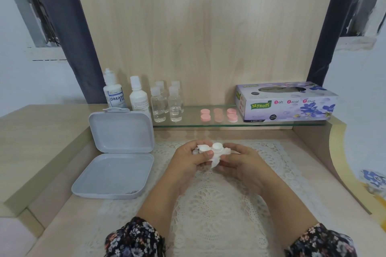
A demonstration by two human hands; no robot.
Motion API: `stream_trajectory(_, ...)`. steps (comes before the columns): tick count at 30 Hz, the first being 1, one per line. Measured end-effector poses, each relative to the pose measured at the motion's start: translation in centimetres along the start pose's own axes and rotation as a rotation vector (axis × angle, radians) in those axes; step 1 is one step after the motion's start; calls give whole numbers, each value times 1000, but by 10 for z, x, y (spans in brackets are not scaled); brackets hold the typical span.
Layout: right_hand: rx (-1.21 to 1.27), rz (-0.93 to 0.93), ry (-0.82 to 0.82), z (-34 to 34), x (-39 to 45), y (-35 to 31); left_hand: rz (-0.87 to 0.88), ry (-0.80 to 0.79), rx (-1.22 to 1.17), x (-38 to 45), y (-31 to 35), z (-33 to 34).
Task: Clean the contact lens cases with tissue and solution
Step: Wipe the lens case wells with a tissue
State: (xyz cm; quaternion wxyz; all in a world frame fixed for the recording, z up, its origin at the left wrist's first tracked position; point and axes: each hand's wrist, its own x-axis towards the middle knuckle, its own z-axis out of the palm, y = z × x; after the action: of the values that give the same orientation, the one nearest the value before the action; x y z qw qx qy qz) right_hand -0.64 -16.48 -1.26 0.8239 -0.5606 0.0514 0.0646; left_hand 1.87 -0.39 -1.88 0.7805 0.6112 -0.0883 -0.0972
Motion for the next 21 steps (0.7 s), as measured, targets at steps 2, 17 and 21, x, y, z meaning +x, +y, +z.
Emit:
stream_trajectory(2,-6,-24,9,1,-1,0,6,-2,25,1,-2,0)
stream_trajectory(17,88,5,92,-3,4,1,68,11,269,-4,-1,3)
stream_trajectory(21,87,4,127,-3,5,0,296,132,560,-3,-2,4)
